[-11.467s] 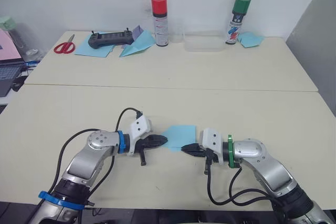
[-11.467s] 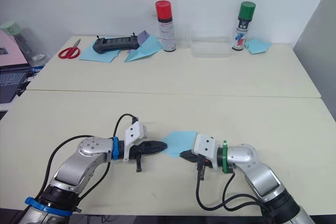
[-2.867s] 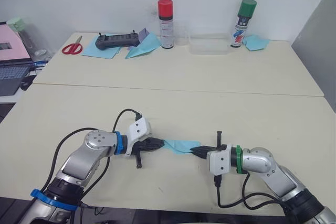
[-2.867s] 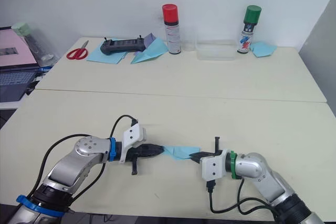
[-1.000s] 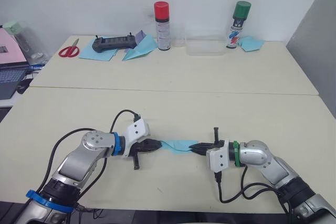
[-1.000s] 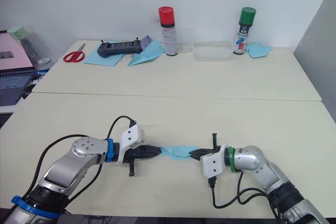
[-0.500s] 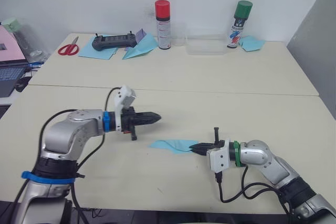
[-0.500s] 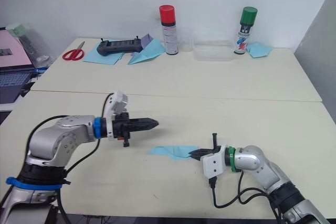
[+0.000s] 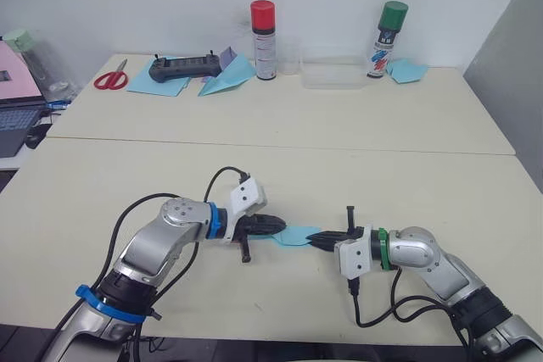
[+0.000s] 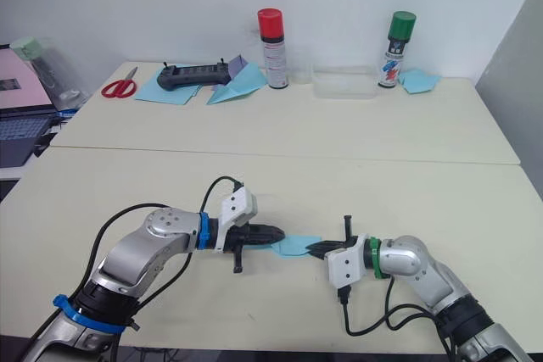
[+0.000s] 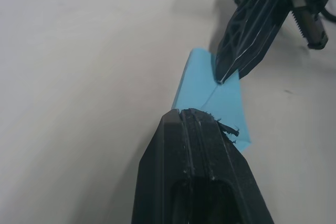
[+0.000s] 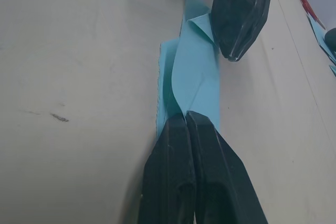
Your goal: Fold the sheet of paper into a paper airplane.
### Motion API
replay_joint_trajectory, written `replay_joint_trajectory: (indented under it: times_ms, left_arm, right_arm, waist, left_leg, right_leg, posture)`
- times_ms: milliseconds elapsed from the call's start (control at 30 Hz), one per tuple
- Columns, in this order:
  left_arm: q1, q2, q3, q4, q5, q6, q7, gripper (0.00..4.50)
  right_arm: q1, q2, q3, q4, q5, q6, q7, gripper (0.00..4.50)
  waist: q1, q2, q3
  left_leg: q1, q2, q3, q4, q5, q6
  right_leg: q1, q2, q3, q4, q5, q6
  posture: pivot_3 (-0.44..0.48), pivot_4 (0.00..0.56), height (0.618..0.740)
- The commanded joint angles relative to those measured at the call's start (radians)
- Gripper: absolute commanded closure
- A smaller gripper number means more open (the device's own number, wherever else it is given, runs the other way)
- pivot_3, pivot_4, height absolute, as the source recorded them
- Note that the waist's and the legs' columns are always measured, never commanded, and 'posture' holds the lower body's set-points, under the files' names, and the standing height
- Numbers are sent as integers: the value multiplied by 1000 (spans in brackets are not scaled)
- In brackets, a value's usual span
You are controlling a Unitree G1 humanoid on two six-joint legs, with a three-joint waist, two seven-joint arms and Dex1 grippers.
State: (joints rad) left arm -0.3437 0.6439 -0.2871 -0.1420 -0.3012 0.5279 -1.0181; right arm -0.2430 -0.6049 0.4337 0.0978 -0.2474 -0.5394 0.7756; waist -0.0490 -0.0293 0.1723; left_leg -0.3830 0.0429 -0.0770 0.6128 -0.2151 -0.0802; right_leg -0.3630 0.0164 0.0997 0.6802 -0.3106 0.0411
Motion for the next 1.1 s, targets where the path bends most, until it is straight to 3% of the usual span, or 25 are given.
replay_joint_trajectory:
  times_ms: [33,833,933,1100]
  left_arm:
    - [15,29,-1,29,45,-62,-20,4500]
    - [44,-23,-57,169,189,-303,-14,4500]
    - [45,-28,-65,188,207,-322,-17,4500]
    - [44,-45,-78,224,233,-349,-11,4500]
  right_arm:
    - [35,-23,28,44,-36,44,37,4468]
    - [40,-26,22,17,10,95,81,4468]
    - [45,-32,16,-8,47,132,110,3947]
    - [62,-70,-10,-73,84,174,144,2276]
  waist:
    - [0,0,0]
    - [7,0,-2]
    - [11,1,-3]
    - [18,1,-3]
  left_leg:
    - [0,0,0,0,0,0]
    - [3,0,0,0,0,0]
    - [3,0,0,0,0,0]
    - [3,0,0,0,0,0]
  right_leg:
    - [0,0,0,0,0,0]
    - [3,0,0,0,-1,-1]
    - [4,0,0,0,-2,-3]
    - [4,-1,0,-1,-2,-2]
  posture:
    - [0,150,740]
    - [0,150,740]
    - [0,150,740]
    - [0,150,740]
